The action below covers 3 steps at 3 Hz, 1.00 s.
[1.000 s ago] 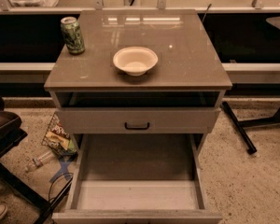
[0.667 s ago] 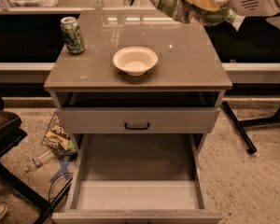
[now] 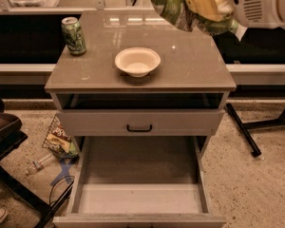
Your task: Place green jalapeno chip bag into middle drawer
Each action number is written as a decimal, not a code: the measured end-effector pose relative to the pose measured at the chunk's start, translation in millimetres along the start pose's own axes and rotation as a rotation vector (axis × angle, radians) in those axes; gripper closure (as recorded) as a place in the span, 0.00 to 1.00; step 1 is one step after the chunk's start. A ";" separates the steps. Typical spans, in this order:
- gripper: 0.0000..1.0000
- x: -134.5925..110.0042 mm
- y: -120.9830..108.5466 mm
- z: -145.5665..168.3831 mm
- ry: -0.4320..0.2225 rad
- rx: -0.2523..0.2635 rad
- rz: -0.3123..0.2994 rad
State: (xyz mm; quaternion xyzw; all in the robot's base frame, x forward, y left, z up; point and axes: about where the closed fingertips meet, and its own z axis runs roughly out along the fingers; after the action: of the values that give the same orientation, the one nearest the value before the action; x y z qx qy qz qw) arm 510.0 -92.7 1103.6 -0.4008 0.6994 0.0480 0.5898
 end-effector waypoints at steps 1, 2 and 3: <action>1.00 55.4 24.5 15.5 -0.005 -0.079 0.097; 1.00 134.0 76.0 22.0 -0.054 -0.226 0.247; 1.00 211.7 121.8 15.8 -0.114 -0.340 0.341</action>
Offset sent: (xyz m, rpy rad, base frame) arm -0.0723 -0.0404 -0.2701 0.3750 0.2913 0.2691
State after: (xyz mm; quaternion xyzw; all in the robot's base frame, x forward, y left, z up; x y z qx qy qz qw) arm 450.8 -108.7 866.6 -0.3670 0.7045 0.2863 0.5357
